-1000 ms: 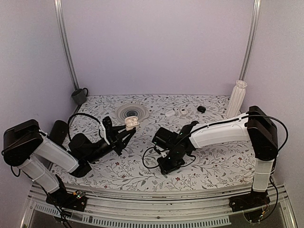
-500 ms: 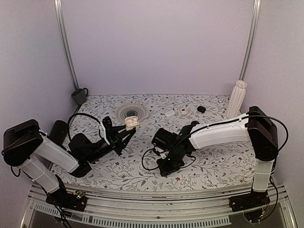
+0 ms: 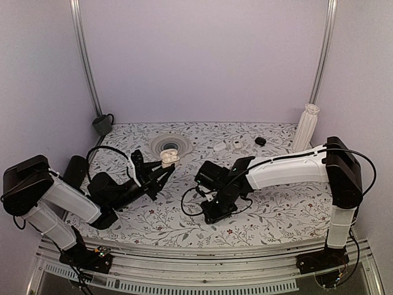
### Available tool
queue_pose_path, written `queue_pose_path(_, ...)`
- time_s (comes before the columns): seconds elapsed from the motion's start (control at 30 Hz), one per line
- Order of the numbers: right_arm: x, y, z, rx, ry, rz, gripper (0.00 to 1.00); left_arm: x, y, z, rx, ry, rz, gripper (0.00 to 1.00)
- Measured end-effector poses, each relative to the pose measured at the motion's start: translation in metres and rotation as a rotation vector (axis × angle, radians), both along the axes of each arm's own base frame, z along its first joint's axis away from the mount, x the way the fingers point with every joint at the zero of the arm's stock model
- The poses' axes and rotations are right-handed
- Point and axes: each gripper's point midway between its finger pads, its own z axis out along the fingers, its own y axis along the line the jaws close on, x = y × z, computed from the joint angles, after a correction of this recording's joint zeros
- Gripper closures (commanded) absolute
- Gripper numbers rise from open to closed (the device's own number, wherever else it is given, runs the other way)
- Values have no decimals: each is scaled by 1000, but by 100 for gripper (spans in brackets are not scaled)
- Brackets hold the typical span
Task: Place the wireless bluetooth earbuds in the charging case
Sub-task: Pick up the left earbud from the center of the board.
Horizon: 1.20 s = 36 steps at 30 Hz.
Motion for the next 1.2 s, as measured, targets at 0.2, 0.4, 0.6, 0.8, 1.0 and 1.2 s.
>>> queue_pose_path(0.2, 13, 2, 16, 14, -55, -19, 68, 0, 0, 0, 0, 0, 0, 100)
queue_pose_path(0.4, 21, 8, 15, 4, -75, -7, 68, 0, 0, 0, 0, -1, 1, 100)
queue_pose_path(0.6, 20, 4, 1, -41, -53, -16, 70, -1, 2, 4, -8, -9, 2, 100)
queue_pose_path(0.8, 18, 0, -7, -66, -20, -81, 69, -2, 2, 4, -8, -9, 1, 100)
queue_pose_path(1.0, 18, -1, -7, -71, -13, -117, 66, -3, 3, 1, 0, -5, 2, 100)
queue_pose_path(1.2, 15, -4, -10, -94, -11, -111, 67, -3, 3, 1, 2, -7, 3, 100)
